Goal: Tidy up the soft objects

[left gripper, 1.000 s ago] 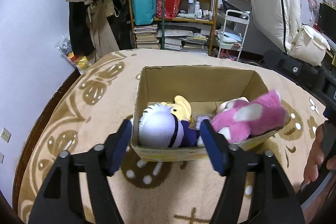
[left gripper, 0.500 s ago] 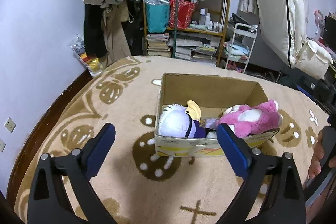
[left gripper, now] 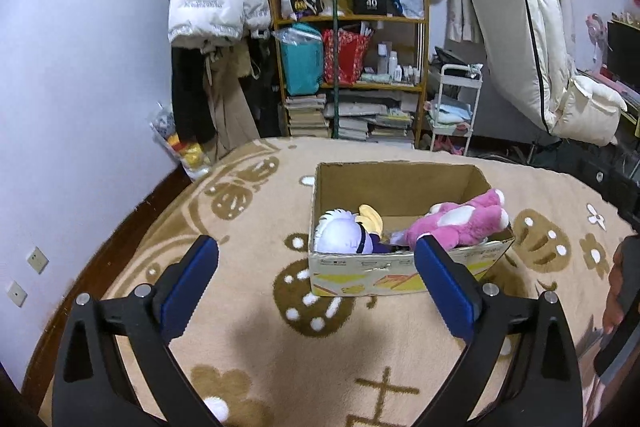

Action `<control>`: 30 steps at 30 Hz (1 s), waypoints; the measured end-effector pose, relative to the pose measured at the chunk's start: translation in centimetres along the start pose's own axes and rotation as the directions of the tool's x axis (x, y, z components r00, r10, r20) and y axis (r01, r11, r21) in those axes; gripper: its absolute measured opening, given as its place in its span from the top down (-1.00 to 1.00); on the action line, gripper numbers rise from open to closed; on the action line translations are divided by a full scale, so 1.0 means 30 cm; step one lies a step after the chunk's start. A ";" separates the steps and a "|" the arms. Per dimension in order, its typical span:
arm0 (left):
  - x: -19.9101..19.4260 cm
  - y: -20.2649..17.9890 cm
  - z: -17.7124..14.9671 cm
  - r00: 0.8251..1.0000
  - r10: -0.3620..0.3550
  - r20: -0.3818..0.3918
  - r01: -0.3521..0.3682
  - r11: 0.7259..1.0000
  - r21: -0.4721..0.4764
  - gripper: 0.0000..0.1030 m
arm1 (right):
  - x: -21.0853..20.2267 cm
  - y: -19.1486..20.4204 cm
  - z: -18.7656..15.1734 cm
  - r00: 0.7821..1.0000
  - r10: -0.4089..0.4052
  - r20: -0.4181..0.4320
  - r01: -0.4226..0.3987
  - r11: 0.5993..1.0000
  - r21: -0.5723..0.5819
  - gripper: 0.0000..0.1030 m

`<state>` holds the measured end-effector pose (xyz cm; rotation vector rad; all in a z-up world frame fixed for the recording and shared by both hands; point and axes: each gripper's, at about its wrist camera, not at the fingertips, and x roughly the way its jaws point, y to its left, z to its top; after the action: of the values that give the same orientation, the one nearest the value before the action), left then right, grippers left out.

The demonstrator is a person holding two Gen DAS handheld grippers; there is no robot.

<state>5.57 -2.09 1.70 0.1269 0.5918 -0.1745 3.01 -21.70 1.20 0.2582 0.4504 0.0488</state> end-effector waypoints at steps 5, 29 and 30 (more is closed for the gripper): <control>-0.090 0.011 -0.017 0.997 0.041 0.073 -0.040 0.999 -0.004 -0.90 | -0.052 0.003 -0.007 1.000 -0.023 0.013 0.023 1.000 -0.015 -1.00; -0.030 -0.014 -0.033 0.995 0.061 0.080 -0.063 0.998 0.026 -0.90 | -0.075 -0.014 -0.058 0.988 -0.148 0.032 0.150 0.986 -0.078 -1.00; -0.025 -0.016 -0.033 0.995 0.062 0.078 -0.064 0.998 0.028 -0.90 | -0.069 -0.014 -0.061 0.988 -0.150 0.030 0.152 0.985 -0.079 -1.00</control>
<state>4.32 -2.30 1.29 0.1677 0.5072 -0.1269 0.34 -21.89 0.40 0.1440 0.4418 -0.0839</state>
